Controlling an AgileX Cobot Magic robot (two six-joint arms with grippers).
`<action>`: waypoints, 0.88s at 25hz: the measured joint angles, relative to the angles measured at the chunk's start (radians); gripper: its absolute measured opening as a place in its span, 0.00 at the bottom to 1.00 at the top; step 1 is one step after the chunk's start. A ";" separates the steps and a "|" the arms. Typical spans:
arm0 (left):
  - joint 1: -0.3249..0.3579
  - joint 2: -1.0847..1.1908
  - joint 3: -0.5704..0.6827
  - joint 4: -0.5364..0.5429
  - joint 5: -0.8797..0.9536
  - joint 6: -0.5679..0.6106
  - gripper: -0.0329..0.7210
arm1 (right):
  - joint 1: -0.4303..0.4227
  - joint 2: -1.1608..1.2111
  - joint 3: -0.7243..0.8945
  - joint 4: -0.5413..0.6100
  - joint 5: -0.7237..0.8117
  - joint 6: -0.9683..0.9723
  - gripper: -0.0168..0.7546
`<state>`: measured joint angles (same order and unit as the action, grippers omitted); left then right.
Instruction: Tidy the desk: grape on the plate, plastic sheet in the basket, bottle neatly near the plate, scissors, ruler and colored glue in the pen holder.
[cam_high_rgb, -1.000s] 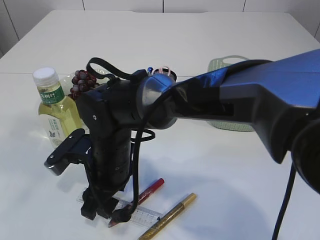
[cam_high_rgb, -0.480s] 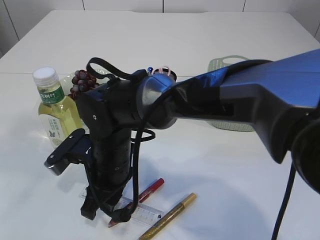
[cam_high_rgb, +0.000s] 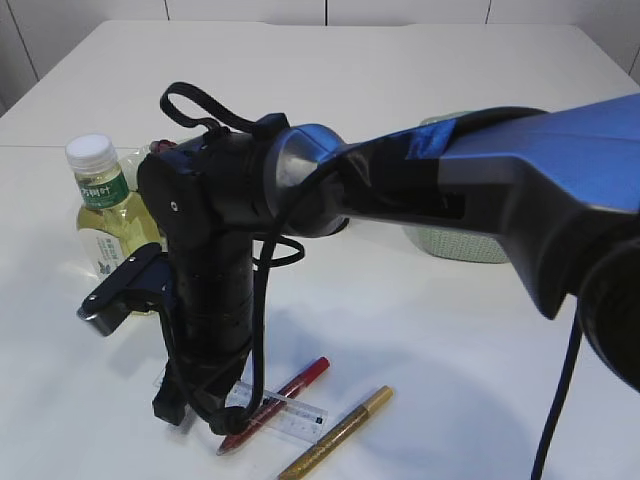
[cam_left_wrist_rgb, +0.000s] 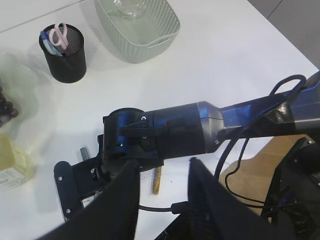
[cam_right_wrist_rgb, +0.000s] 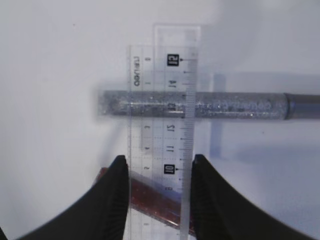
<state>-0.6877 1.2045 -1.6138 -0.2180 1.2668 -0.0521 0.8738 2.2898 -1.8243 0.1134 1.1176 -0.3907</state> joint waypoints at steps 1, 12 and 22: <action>0.000 0.000 0.000 0.000 0.000 0.000 0.37 | 0.000 0.000 -0.007 0.000 0.013 0.000 0.41; 0.000 0.000 0.000 0.000 0.000 0.000 0.37 | 0.000 0.000 -0.014 -0.001 0.090 0.000 0.41; 0.000 0.000 0.000 0.000 0.000 0.000 0.37 | 0.000 0.001 -0.063 -0.006 0.096 0.132 0.41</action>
<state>-0.6877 1.2045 -1.6138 -0.2180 1.2668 -0.0521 0.8738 2.2905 -1.8873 0.1078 1.2135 -0.2588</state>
